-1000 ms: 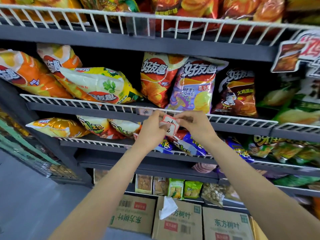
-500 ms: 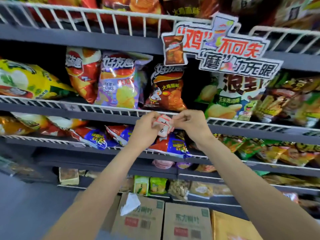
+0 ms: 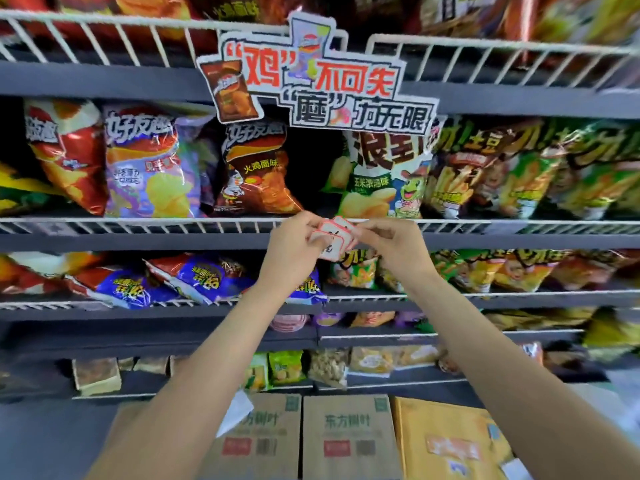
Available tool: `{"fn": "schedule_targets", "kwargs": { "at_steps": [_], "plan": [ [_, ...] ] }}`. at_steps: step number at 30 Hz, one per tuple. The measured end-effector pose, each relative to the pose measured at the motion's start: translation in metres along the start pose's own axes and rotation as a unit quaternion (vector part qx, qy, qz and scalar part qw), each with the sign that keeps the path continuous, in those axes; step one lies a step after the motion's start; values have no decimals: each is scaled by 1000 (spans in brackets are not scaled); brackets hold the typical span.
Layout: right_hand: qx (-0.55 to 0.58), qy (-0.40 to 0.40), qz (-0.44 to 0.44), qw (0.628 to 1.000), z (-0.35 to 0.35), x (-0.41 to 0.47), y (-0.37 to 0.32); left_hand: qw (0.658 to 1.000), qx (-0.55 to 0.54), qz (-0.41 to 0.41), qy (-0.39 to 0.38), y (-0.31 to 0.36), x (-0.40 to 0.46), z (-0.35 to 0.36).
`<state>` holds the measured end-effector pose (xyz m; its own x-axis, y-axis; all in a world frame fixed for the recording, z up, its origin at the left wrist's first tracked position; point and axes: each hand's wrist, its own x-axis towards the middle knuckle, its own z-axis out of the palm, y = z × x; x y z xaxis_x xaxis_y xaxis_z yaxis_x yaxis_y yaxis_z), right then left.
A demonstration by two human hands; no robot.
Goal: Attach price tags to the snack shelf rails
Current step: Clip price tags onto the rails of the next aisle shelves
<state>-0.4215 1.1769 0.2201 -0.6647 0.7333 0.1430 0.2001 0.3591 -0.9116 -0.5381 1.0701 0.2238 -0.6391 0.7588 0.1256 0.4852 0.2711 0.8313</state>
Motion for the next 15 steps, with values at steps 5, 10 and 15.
{"fn": "schedule_targets", "kwargs": {
  "at_steps": [5,10,15],
  "plan": [
    [16,37,17,999,-43,-6,11,1000,3,-7,-10,23,1,35],
    [-13,61,21,998,-107,-6,38,999,30,8,-13,59,8,98],
    [-113,67,-15,991,-187,5,79,999,38,-30,-8,92,16,181]
  ]
}}
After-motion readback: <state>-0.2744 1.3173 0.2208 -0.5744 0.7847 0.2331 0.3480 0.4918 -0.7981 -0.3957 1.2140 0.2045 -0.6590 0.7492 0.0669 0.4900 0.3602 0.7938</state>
